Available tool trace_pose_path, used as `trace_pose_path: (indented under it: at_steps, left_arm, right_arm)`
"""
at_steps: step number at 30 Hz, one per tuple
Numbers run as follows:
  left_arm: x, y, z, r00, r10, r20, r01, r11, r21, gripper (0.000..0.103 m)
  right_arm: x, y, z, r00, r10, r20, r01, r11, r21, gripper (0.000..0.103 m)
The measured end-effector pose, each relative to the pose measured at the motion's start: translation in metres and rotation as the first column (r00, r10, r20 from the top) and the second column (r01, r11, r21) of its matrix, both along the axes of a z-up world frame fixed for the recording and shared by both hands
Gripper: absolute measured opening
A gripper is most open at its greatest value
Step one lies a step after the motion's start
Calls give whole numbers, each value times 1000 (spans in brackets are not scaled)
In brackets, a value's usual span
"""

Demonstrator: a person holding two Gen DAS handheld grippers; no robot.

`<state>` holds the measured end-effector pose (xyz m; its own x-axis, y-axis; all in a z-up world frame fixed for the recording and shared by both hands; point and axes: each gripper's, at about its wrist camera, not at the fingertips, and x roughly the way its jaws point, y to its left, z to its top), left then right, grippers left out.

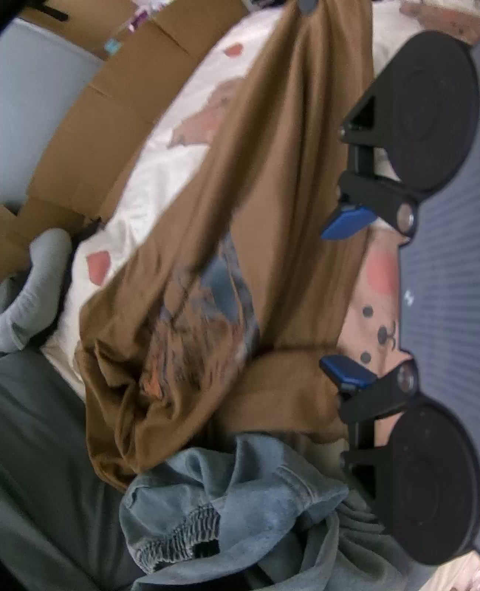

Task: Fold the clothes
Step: 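Grasp the brown T-shirt with the right tool while the left tool holds it, then lift and spread the brown T-shirt flat with both tools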

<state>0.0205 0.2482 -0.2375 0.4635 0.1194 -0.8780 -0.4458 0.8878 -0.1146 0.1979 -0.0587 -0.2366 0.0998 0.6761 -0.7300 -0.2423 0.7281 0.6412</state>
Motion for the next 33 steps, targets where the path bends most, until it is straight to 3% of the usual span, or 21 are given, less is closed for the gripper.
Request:
trace_pose_path:
  at_steps: [5,17,20,22,24,33]
  left_arm:
    - [0,5,-31,997,45,-60,-41,997,66,72]
    - [8,13,-68,995,86,-41,-84,995,45,64]
    - [12,15,-73,992,117,-36,-116,993,26,51]
    - [12,18,-75,991,130,-38,-130,991,12,28]
    - [11,22,-76,988,148,-45,-148,989,-6,12]
    - [2,32,-42,986,168,-10,-168,981,-96,8]
  right_arm:
    - [8,-18,-3,999,-43,12,44,998,-55,2]
    - [17,-38,-19,996,-88,11,88,985,-146,2]
    - [15,-37,-23,996,-86,3,85,984,-160,2]
    - [15,-36,-24,997,-82,4,82,983,-167,2]
    - [16,-34,-24,997,-76,9,76,981,-179,2]
    - [37,-17,-15,998,50,25,-41,959,-282,2]
